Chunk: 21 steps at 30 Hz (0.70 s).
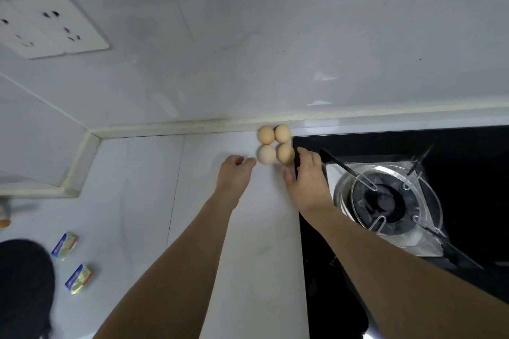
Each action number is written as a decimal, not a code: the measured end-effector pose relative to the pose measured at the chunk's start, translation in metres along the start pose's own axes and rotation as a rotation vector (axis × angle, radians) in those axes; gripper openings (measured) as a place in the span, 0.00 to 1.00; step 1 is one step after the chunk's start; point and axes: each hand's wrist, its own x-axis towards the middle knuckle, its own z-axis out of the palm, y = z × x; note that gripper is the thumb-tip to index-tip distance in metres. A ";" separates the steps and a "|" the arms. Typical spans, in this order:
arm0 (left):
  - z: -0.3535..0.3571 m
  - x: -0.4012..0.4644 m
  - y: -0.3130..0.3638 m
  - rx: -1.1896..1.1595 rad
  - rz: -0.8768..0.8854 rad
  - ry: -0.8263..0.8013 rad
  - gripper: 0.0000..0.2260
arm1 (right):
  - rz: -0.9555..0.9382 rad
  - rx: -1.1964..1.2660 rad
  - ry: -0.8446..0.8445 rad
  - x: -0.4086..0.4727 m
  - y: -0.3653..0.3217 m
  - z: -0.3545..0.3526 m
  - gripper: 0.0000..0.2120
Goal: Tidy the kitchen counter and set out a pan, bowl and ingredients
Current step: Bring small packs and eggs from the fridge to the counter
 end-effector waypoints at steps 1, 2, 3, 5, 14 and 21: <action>-0.006 -0.007 -0.004 -0.004 -0.003 0.010 0.23 | -0.017 -0.007 0.002 -0.006 -0.004 -0.001 0.25; -0.008 -0.011 -0.006 -0.004 -0.011 0.011 0.23 | -0.024 -0.010 0.004 -0.009 -0.005 -0.001 0.25; -0.016 -0.018 -0.011 -0.011 -0.018 0.021 0.23 | -0.040 -0.016 -0.003 -0.016 -0.009 0.000 0.24; -0.030 -0.030 -0.024 -0.021 -0.031 0.043 0.22 | -0.080 -0.024 -0.022 -0.030 -0.018 0.004 0.24; -0.124 -0.074 -0.093 -0.139 -0.104 0.190 0.17 | -0.224 -0.077 -0.217 -0.091 -0.075 0.068 0.26; -0.221 -0.101 -0.152 -0.180 -0.182 0.361 0.16 | -0.378 -0.155 -0.397 -0.133 -0.131 0.146 0.25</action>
